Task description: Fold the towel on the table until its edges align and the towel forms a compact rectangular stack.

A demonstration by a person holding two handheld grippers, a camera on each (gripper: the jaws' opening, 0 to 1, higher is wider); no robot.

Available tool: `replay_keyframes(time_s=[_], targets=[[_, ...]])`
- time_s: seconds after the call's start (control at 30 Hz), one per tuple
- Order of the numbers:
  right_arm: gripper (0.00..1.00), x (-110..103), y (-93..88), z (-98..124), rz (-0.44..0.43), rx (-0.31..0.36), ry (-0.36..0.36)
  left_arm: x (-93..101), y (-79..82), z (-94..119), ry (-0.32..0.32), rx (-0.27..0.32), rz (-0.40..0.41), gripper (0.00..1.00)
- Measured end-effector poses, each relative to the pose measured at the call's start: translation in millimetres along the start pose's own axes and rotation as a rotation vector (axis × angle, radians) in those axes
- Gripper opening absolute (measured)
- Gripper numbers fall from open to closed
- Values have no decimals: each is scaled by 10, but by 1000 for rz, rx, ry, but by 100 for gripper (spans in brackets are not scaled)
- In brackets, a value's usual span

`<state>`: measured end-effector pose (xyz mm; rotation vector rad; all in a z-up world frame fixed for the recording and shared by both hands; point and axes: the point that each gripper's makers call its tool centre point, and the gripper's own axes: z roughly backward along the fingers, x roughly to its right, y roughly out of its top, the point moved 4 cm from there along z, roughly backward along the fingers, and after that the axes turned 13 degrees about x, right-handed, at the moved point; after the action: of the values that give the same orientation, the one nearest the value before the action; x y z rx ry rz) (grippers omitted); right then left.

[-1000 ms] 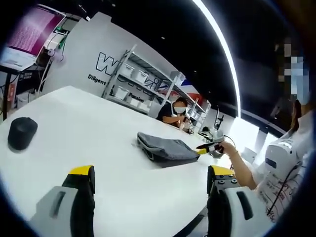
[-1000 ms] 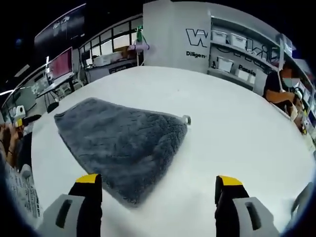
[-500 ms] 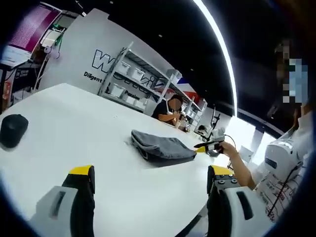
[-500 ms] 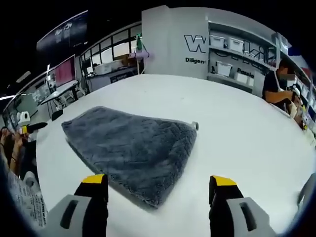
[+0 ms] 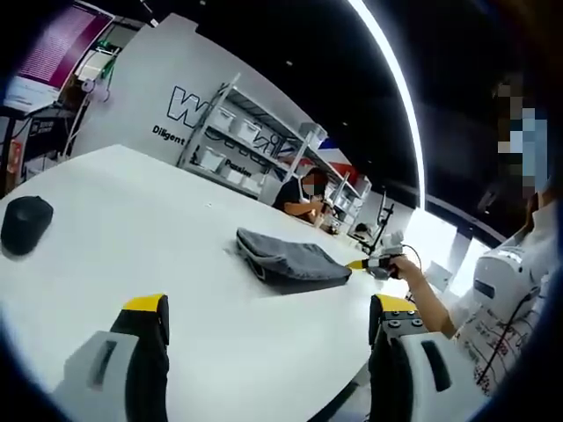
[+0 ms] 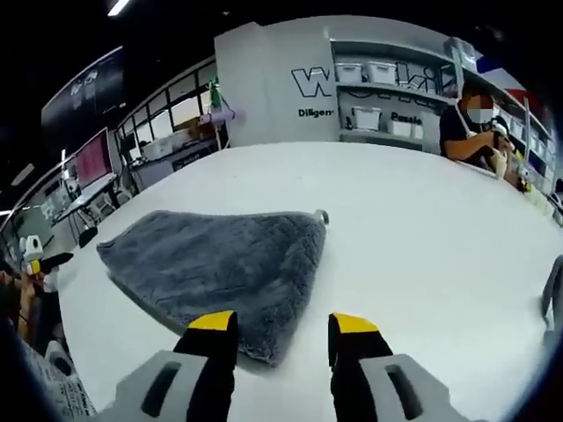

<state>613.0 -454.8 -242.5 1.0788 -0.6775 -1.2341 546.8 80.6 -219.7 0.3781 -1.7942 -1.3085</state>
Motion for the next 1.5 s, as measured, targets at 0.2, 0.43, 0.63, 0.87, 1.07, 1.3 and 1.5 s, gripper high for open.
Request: replay_keyframes(time_s=[0.2,0.43,0.63,0.87,1.07,1.3,1.5], targets=[[32,6,-158,-56,-30,-51,-9,-13,-10,16,1,-1,4,99],[24,-23,-266,-125,-70,-89,21,-37,-4,61,12,7,5,99],[20,-40,-287,-152,-98,-94,40,-49,-31,88,15,-4,-3,99],[14,-95,-238,-150,2,-106,42,-75,-13,110,19,18,18,99],[12,-162,-149,-138,175,-152,3,-97,24,168,24,33,16,99],[12,-245,2,-152,324,-193,-51,-141,61,263,41,51,13,99],[12,-339,152,-129,398,-195,-71,-203,92,342,60,67,17,99]])
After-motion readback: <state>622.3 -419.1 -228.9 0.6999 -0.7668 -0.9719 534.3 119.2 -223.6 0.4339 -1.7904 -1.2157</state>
